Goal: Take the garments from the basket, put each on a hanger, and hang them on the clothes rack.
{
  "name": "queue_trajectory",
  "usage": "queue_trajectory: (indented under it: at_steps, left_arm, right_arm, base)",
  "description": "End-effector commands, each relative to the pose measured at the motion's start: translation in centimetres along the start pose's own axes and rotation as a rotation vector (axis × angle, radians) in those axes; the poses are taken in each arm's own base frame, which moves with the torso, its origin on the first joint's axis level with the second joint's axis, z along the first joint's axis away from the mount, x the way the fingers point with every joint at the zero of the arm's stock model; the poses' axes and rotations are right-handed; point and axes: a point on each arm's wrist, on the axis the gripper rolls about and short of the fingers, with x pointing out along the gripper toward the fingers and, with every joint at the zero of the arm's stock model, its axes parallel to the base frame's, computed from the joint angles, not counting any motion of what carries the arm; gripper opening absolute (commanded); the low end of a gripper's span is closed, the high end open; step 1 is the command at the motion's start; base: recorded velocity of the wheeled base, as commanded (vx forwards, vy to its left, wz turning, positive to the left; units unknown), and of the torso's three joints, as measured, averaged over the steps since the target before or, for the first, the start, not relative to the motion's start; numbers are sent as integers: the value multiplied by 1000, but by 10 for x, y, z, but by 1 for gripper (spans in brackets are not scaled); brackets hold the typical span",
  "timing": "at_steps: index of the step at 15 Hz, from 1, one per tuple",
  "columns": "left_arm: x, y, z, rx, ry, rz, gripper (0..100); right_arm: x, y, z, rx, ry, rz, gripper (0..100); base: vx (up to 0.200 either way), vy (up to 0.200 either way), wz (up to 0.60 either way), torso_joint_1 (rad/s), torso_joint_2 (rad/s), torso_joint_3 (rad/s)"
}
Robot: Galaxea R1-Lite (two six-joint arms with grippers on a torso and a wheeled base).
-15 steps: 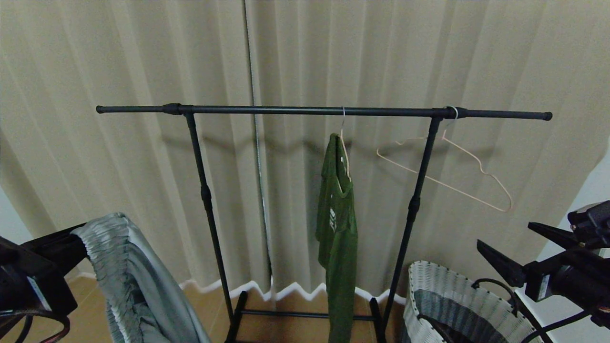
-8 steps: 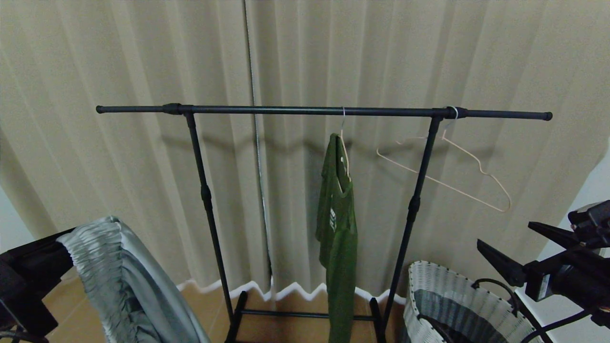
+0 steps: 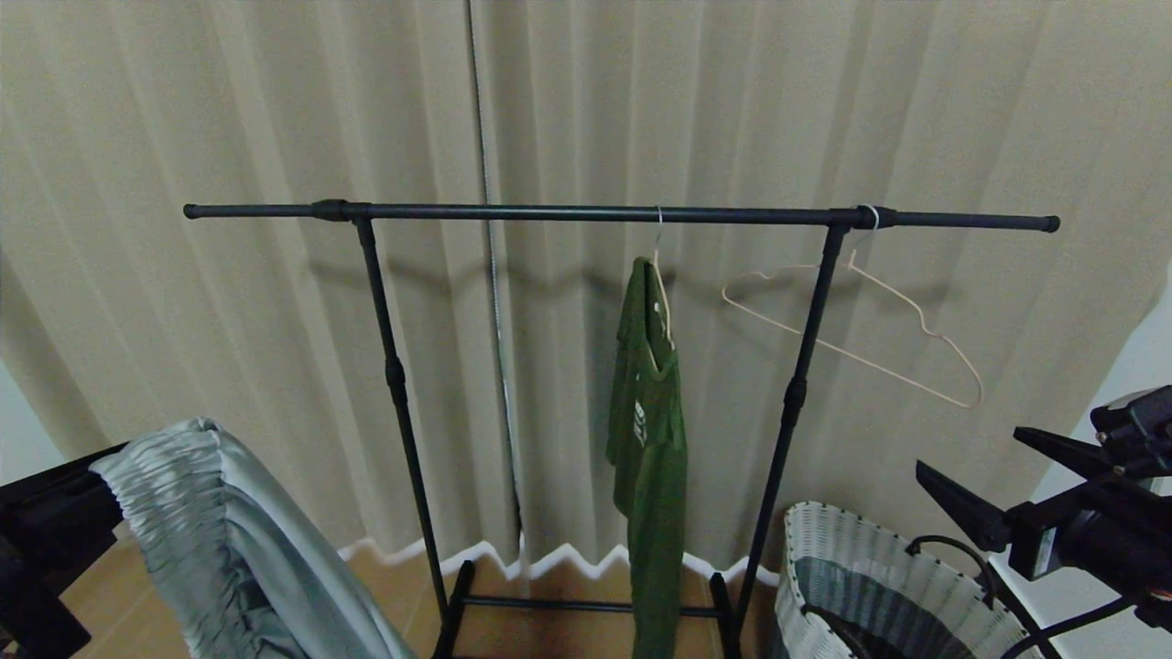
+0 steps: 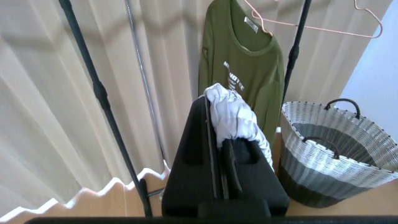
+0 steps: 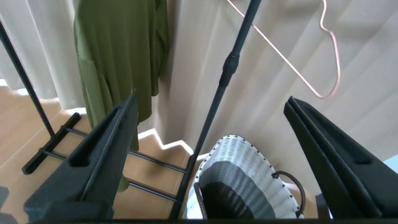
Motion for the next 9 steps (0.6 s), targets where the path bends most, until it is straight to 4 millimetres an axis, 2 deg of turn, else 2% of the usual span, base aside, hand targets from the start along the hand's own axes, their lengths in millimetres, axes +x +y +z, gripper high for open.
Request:
queue_trajectory:
  at_steps: [1,8,9]
  left_arm:
    - [1,1,-1,2,7,13,0]
    - [1,1,-2,1,9,13,0]
    - [0,1,-2,1,9,13,0]
  right_arm:
    - [0,0,0,-1,-2,0,100]
    - [0,0,1,-1,-6,0,100]
    - [0,0,1,-1,-6,0,100]
  base:
    - [200,-200,0,-2,-7,7]
    - [200,-200,0,9,2,-1]
    - [0,0,0,0,0,0]
